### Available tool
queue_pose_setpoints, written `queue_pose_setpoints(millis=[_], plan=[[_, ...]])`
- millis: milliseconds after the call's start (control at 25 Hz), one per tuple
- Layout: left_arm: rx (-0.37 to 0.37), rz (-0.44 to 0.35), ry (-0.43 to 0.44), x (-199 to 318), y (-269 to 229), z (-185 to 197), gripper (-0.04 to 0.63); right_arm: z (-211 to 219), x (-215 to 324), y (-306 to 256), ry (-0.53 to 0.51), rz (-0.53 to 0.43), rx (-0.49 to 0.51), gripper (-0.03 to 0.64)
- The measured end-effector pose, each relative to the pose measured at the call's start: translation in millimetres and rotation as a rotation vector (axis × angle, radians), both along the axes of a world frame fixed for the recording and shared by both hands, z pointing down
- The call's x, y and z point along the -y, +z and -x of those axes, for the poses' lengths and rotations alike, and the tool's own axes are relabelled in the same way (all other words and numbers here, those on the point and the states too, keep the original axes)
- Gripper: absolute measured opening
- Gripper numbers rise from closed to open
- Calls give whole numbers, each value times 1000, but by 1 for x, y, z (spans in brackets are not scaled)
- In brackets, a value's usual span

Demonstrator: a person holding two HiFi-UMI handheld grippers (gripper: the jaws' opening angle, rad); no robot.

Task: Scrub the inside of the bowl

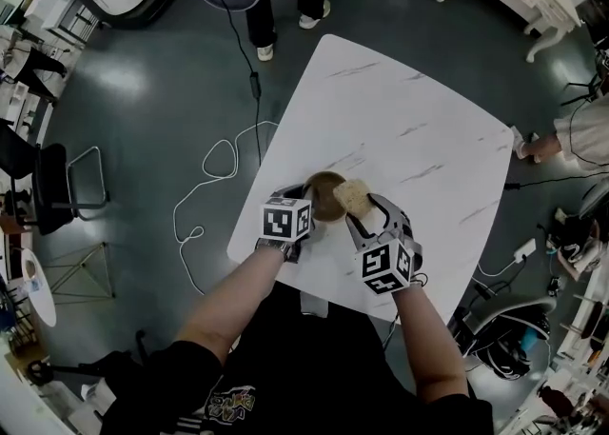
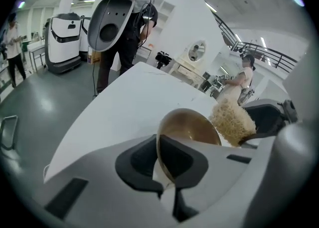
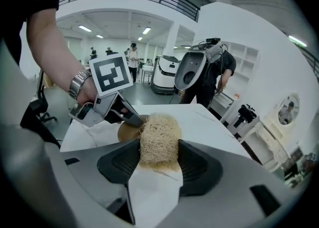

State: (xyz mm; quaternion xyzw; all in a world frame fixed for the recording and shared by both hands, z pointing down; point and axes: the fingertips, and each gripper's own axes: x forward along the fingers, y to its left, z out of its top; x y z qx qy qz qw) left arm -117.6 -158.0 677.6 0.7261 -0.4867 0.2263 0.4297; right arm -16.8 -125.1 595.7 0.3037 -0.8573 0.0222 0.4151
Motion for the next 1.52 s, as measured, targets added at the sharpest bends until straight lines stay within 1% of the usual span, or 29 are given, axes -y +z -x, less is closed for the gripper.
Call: queue_pose_setpoints(millis=[120, 280, 400, 560, 680, 720, 840, 920, 1040, 1160, 1240, 1320, 1400, 1440, 1520], plan=[[39, -28, 31, -3, -5, -2, 15, 8, -5, 0, -76, -37, -56, 245], [135, -96, 107, -2, -18, -5, 15, 23, -10, 2, -194, -103, -148, 245], [204, -152, 175, -2, -29, -8, 15, 30, -13, 3, -280, -157, -246, 245], [334, -239, 271, -6, -44, -10, 15, 29, -9, 3, -370, -248, -385, 245], [423, -292, 327, -4, -54, -7, 17, 32, -9, -3, -474, -356, -517, 244], [451, -303, 345, -4, -57, -5, 16, 35, -11, -5, -511, -389, -548, 244], [523, -325, 419, -5, -63, -5, 17, 44, -21, -6, -618, -447, -579, 241], [546, -329, 455, -7, -65, -7, 17, 50, -27, -7, -675, -465, -574, 241], [568, -331, 465, -9, -66, -5, 17, 59, -36, -11, -730, -474, -554, 241], [540, -319, 440, -10, -68, -2, 17, 64, -45, -10, -749, -475, -522, 241], [532, -334, 442, -12, -74, -4, 15, 64, -41, -11, -731, -486, -537, 241], [547, -374, 454, -12, -82, -9, 16, 62, -30, -14, -693, -509, -566, 241], [550, -416, 448, -13, -91, -13, 17, 57, -23, -15, -655, -516, -598, 241], [547, -435, 440, -13, -95, -15, 18, 54, -21, -14, -637, -504, -616, 241], [536, -468, 424, -13, -104, -16, 23, 43, -21, -9, -609, -445, -658, 239]])
